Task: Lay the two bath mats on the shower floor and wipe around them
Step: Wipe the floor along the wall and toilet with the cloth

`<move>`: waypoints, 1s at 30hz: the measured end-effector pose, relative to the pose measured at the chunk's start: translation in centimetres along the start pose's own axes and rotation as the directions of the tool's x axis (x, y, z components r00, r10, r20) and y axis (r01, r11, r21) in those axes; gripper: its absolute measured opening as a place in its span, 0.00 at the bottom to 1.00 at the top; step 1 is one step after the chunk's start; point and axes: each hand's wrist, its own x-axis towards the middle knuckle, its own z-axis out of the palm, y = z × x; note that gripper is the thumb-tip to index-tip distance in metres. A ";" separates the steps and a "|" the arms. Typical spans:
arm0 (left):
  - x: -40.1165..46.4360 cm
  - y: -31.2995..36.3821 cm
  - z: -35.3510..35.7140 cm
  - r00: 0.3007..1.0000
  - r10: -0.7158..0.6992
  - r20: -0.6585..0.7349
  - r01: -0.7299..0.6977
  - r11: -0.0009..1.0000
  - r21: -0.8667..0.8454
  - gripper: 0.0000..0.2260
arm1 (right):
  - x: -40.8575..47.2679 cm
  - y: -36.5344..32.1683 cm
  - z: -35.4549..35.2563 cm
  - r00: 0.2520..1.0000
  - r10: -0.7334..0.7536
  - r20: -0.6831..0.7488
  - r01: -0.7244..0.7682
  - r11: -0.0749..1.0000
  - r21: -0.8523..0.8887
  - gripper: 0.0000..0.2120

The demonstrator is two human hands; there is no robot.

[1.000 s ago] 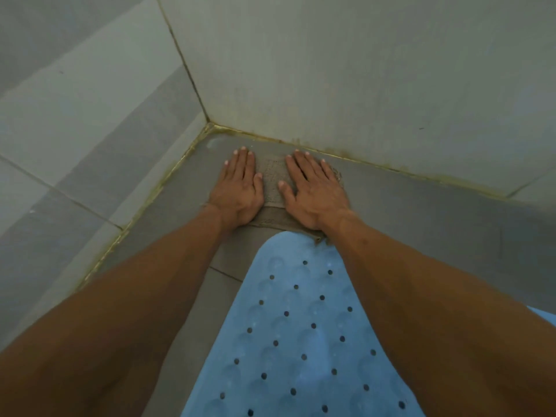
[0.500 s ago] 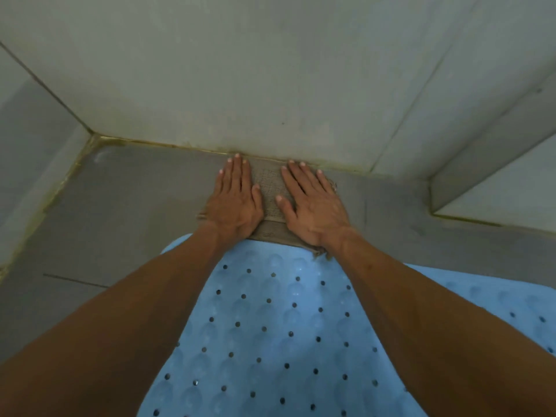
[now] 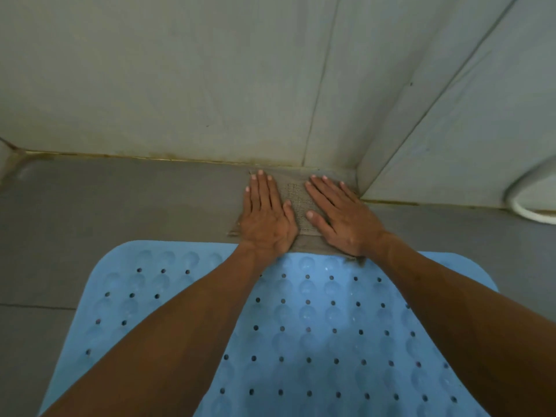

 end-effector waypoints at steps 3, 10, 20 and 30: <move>-0.1 -1.1 -0.8 0.983 0.149 0.109 -0.142 0.987 -0.069 0.30 | -1.1 1.3 -0.6 0.998 -0.039 0.043 0.037 0.999 0.037 0.33; -2.0 -1.9 -0.7 0.937 0.301 0.176 -0.315 0.947 0.062 0.36 | -4.0 2.8 -0.4 0.995 -0.069 0.077 0.066 0.997 0.031 0.35; -4.7 4.5 0.2 0.926 0.311 0.216 -0.321 0.947 0.012 0.28 | -9.0 7.9 -2.3 0.980 -0.092 0.177 0.097 0.995 -0.023 0.35; -4.8 16.7 2.8 0.867 0.422 0.266 -0.431 0.902 -0.029 0.28 | -16.3 17.6 -3.4 0.972 0.138 0.189 -0.139 0.990 -0.008 0.37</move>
